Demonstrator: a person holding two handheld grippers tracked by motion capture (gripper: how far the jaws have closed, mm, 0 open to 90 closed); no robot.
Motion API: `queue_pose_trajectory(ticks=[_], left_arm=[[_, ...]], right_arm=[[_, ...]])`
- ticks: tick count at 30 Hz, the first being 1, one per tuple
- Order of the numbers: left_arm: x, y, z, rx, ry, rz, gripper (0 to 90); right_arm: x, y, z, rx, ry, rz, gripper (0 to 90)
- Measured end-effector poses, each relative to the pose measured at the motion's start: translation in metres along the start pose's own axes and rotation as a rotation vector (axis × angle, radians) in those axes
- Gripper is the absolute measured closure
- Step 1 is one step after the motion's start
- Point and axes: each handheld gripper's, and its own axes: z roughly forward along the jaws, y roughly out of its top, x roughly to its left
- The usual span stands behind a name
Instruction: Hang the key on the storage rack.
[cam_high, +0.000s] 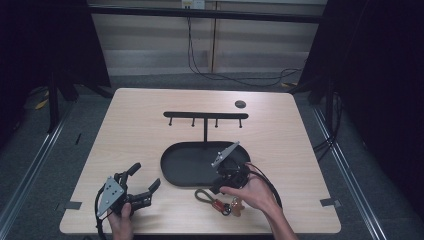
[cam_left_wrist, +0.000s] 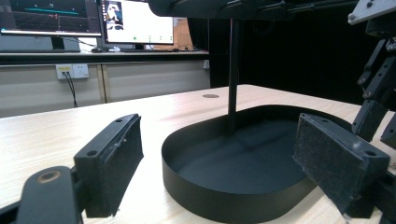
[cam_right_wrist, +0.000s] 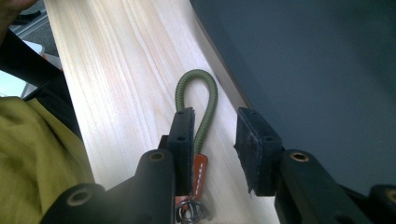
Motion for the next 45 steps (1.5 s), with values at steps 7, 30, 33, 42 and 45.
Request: queue_pose_trajectory(ticks=[7, 30, 33, 42, 45], left_arm=[[0.0, 0.0, 0.0, 0.0, 0.0, 0.0, 15.4], [0.0, 0.0, 0.0, -0.001, -0.002, 0.0, 15.4], [0.0, 0.0, 0.0, -0.002, -0.002, 0.0, 15.4], [0.001, 0.0, 0.0, 0.002, -0.006, 0.016, 15.4], [0.001, 0.0, 0.0, 0.0, -0.01, 0.015, 15.4]], right_arm=[[0.002, 0.0, 0.011, 0.015, 0.027, -0.002, 74.0], [0.003, 0.009, 0.044, 0.119, 0.009, -0.011, 78.8], [0.004, 0.01, 0.047, 0.141, -0.004, -0.022, 79.3], [0.007, 0.021, 0.049, 0.239, -0.061, -0.059, 84.2], [0.008, 0.023, 0.05, 0.256, -0.069, -0.06, 84.8]])
